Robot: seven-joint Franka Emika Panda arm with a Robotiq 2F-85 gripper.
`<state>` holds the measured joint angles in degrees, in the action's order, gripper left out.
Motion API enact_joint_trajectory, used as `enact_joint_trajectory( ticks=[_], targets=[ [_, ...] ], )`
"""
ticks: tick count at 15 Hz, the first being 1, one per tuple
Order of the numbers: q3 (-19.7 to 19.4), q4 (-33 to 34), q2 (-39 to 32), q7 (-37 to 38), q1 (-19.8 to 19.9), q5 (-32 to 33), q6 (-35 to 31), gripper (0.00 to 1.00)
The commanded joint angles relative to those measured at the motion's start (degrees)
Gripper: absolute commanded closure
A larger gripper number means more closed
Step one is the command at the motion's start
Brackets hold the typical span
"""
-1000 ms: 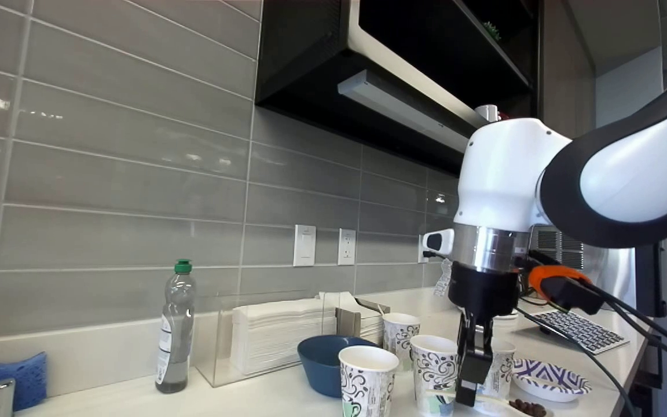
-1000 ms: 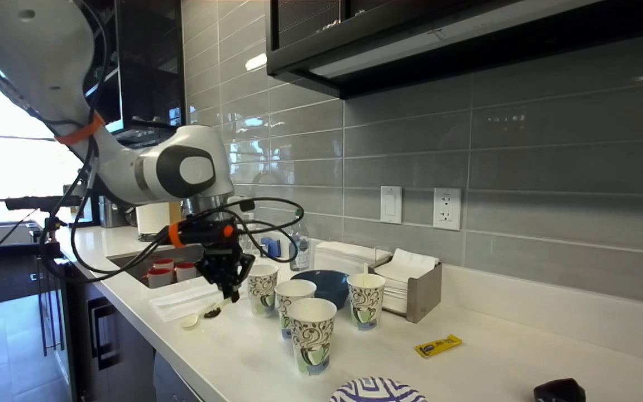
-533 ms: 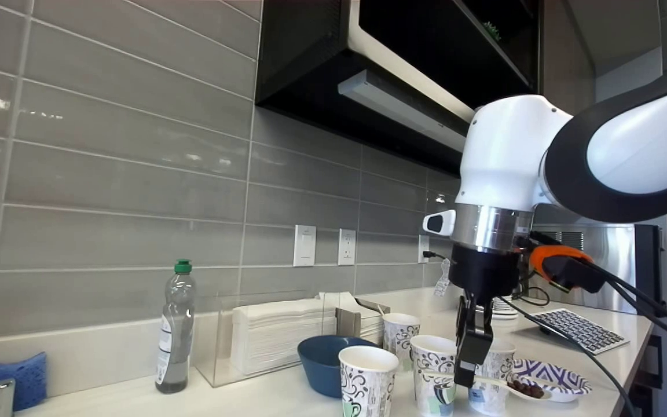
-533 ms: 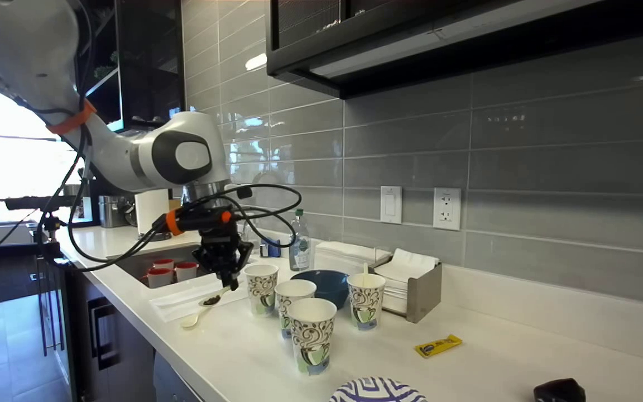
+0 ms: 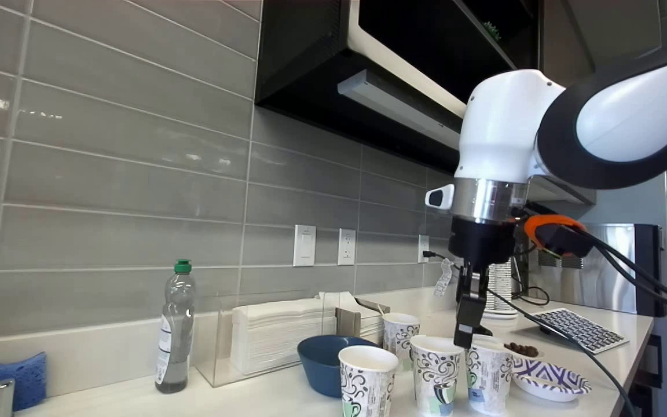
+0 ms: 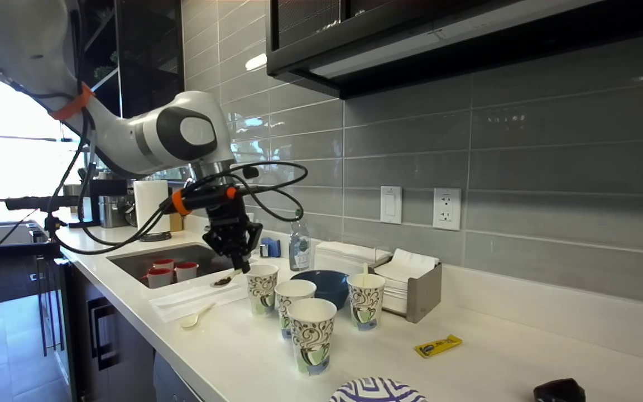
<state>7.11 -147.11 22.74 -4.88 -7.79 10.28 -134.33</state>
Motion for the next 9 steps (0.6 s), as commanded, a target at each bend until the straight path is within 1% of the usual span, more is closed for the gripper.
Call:
enact_joint_trajectory(
  ticks=[1, 9],
  targets=[
    [0.3, 3.3, 1.3, 1.3, 2.1, 2.6, 1.8, 0.97],
    [-1.9, 5.0, -1.7, -0.7, 4.2, 3.3, -9.9, 0.97]
  ],
)
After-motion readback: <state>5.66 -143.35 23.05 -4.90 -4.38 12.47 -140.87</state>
